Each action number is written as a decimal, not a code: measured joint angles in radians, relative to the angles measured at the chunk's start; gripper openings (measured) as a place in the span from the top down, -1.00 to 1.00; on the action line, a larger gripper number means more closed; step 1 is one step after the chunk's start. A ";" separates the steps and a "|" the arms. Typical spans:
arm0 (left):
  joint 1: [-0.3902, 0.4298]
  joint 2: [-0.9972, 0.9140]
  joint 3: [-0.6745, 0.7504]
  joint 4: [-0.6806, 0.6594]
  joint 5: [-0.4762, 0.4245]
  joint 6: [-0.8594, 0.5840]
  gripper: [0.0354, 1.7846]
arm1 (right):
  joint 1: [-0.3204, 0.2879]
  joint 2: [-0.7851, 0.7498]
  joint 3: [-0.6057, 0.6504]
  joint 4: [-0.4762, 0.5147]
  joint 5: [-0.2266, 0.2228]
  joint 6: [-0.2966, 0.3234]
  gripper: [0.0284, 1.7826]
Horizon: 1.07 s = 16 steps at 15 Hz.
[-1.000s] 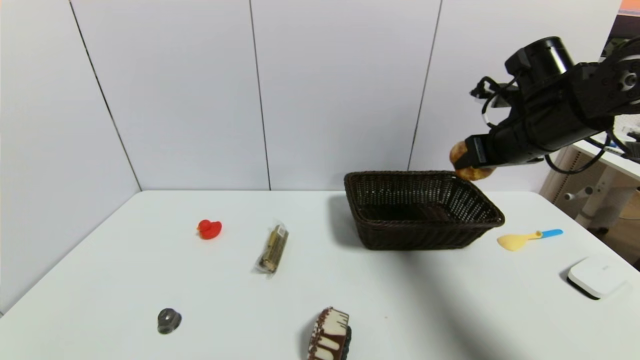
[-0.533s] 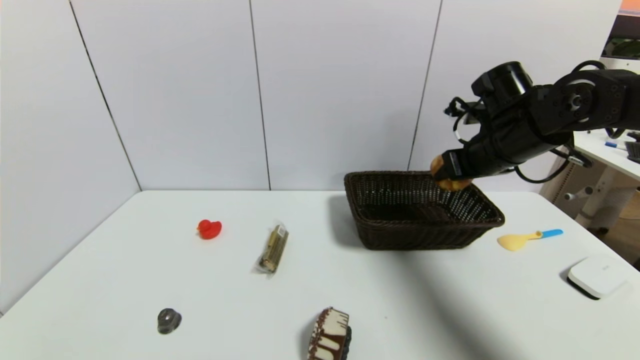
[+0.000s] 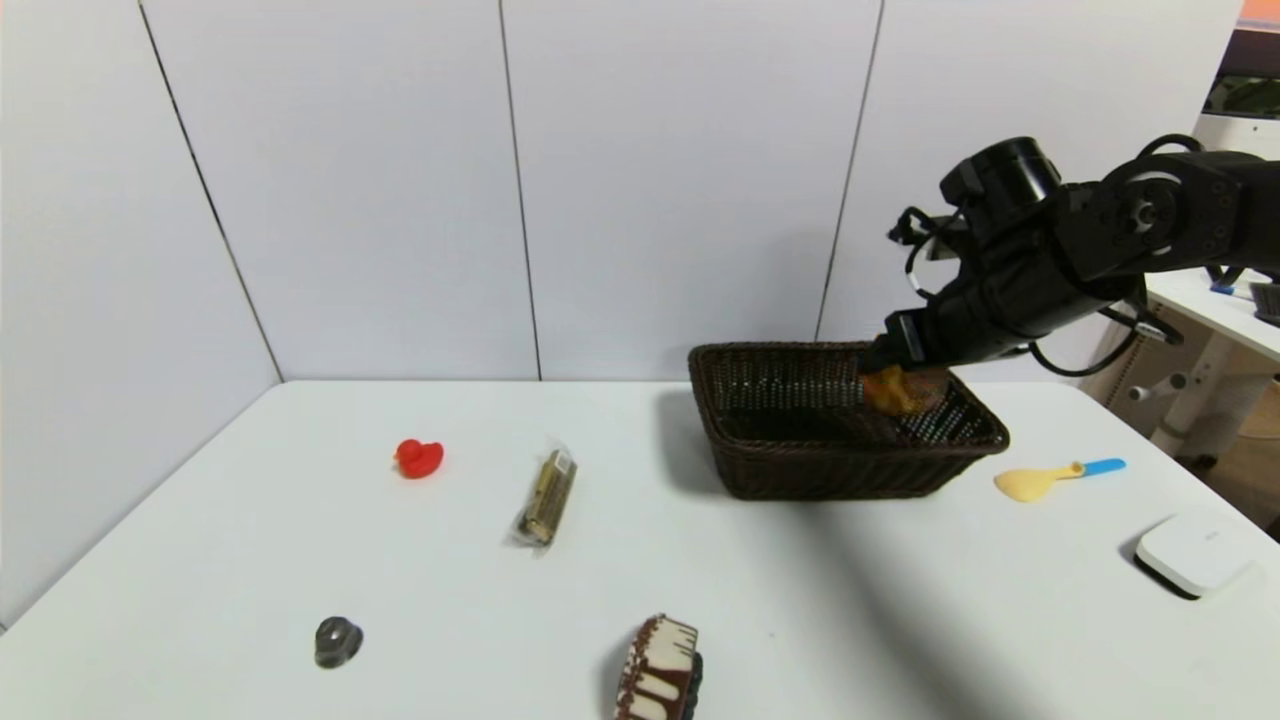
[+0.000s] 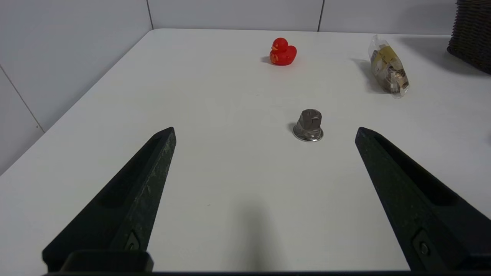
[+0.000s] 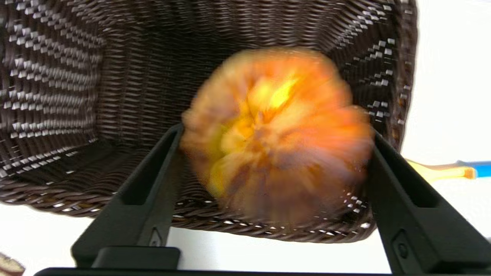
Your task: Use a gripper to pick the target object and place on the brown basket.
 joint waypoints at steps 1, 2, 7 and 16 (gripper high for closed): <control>0.000 0.000 0.000 0.000 0.000 0.000 -0.89 | 0.001 0.000 0.001 0.000 0.000 0.000 -0.67; 0.000 0.000 0.000 0.000 0.000 0.000 -0.89 | 0.004 0.001 0.001 0.000 0.002 0.000 -0.70; 0.000 0.000 0.000 0.000 0.000 0.000 -0.89 | 0.014 -0.036 0.018 0.003 0.004 0.007 -0.81; 0.000 0.000 0.000 0.000 0.000 0.000 -0.89 | -0.041 -0.783 0.667 -0.059 0.002 0.010 -0.88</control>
